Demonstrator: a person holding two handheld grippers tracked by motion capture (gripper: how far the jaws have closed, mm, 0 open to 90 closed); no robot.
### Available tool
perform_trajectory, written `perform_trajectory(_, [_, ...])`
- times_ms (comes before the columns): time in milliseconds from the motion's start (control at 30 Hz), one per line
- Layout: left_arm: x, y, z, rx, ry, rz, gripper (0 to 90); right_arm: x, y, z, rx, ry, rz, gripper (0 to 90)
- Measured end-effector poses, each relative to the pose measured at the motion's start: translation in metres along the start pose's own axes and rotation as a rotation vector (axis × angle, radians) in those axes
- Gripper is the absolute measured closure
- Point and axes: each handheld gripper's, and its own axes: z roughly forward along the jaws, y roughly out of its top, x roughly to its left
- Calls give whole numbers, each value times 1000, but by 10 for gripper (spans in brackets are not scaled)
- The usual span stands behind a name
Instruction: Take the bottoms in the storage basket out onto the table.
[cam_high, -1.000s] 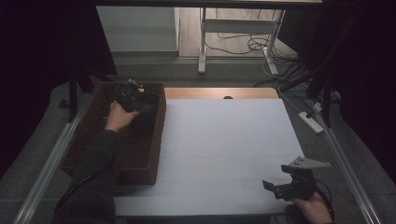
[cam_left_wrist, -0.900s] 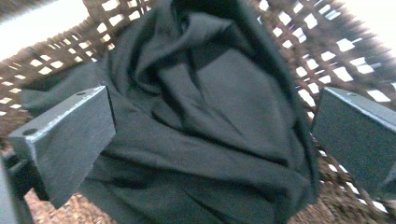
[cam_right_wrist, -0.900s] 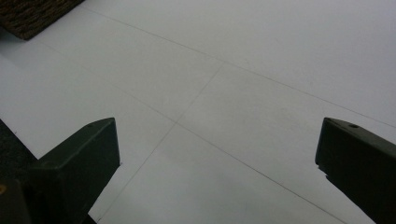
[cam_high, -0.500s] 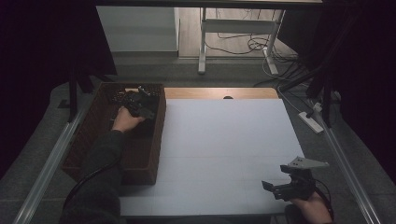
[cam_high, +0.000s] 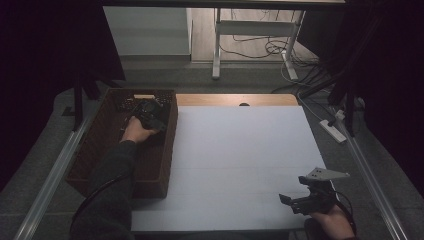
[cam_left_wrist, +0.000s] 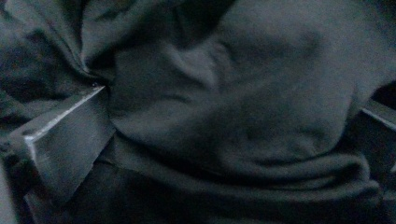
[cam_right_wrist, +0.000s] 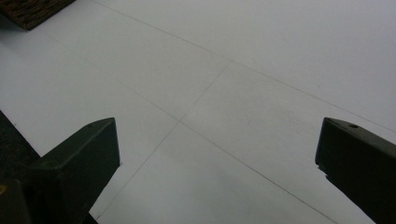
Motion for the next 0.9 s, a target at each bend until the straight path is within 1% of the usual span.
perform_trajectory(33, [0, 0, 0, -1, -1, -2, 0, 0, 0, 0, 0, 0, -1, 3])
perform_trajectory(67, [-1, 0, -1, -2, -13, 6, 9, 0, 0, 0, 1, 2, -2, 3])
perform_trajectory(167, [-4, 0, -4, -11, -41, 26, 146, 1, 0, 0, 4, 1, -5, 3])
perform_trajectory(233, [-3, -1, -5, -22, -59, 24, 208, 1, 0, 0, 8, -1, -8, 3])
perform_trajectory(267, [-3, -1, -6, -24, -75, 23, 259, 1, 0, 0, 9, -1, -9, 3])
perform_trajectory(333, [-2, -2, -6, -28, -96, -5, 328, 2, 0, 0, 7, -5, -12, 3])
perform_trajectory(367, [-1, -2, -7, -29, -110, -21, 382, 2, 0, 0, 7, -4, -13, 3])
perform_trajectory(433, [2, -4, -8, -37, -152, -48, 475, 2, -1, 0, 7, -5, -13, 3])
perform_trajectory(467, [2, -5, -8, -40, -160, -48, 527, 2, -1, 0, 7, -5, -13, 3])
perform_trajectory(500, [2, -5, -8, -43, -166, -45, 546, 2, -1, 0, 8, -5, -14, 3])
perform_trajectory(533, [3, -5, -8, -42, -173, -54, 569, 2, -1, 0, 9, -2, -14, 3])
perform_trajectory(600, [3, -5, -9, -38, -179, -60, 602, 2, -1, 0, 8, -5, -12, 3])
perform_trajectory(633, [2, -4, -10, -31, -173, -60, 636, 2, -1, 0, 8, -5, -12, 3])
perform_trajectory(733, [1, -3, -12, -16, -156, -58, 681, 2, -1, 0, 9, -3, -16, 3])
perform_trajectory(833, [0, -2, -13, -8, -148, -74, 700, 2, -1, 0, 8, -3, -16, 3])
perform_trajectory(867, [0, -2, -13, -6, -148, -90, 705, 2, -1, 0, 9, -3, -17, 4])
perform_trajectory(900, [0, -1, -14, -2, -142, -90, 709, 2, -1, 0, 9, -3, -17, 4])
